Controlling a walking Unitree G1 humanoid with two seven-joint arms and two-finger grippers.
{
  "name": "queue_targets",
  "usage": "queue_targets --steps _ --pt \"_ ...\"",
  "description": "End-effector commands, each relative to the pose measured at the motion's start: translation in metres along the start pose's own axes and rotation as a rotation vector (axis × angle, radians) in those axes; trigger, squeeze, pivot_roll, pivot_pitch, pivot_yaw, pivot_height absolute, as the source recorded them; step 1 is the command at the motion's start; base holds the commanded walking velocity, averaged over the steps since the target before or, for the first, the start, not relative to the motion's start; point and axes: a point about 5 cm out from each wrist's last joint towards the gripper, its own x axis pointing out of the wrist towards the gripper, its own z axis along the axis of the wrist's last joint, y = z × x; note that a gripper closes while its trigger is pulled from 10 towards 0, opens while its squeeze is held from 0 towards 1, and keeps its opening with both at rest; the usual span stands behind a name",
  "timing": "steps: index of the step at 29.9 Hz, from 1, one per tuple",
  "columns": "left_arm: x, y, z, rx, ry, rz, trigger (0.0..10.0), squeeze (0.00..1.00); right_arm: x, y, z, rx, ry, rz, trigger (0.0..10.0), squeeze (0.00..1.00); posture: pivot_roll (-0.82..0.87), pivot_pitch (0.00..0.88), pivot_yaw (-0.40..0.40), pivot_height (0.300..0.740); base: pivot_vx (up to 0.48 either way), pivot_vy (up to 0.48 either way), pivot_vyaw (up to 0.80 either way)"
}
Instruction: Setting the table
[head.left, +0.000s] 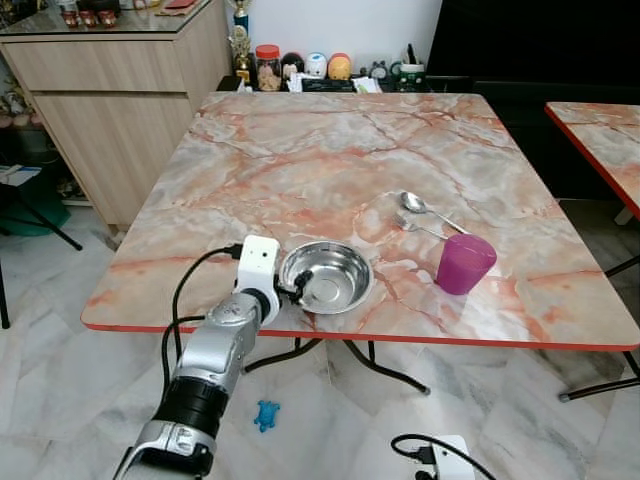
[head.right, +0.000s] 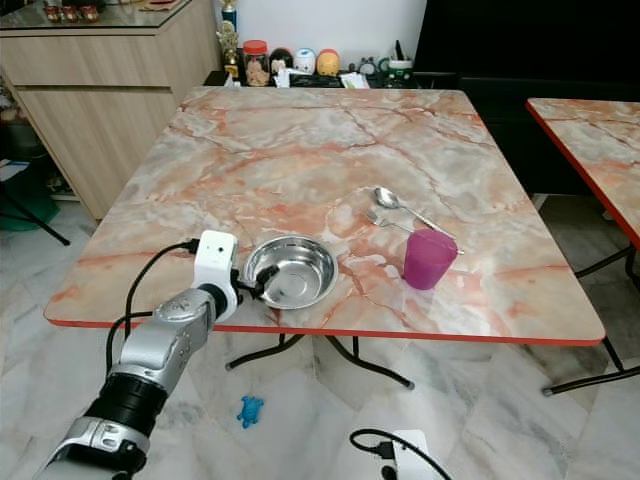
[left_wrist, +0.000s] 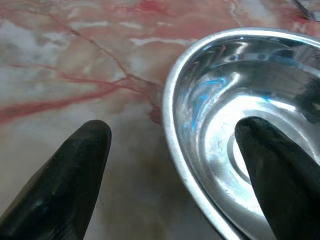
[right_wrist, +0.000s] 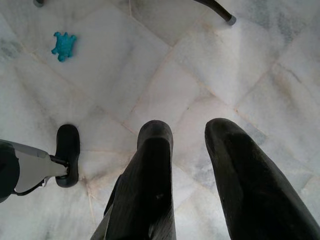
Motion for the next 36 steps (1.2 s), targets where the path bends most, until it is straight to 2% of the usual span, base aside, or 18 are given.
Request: queue_targets --steps 1,36 --pt "0.0005 -0.0004 0.0004 -0.003 0.009 -0.005 0.0 0.00 0.0001 0.0002 0.0003 0.000 0.001 0.004 10.0 0.00 0.13 0.000 -0.015 0.740 0.000 0.000 0.00" --pt "-0.0035 0.0062 -0.0034 -0.009 0.014 0.009 0.0 0.00 0.0001 0.0004 0.0003 -0.007 0.000 0.006 10.0 0.00 0.13 0.000 -0.015 0.740 0.000 0.000 0.00"
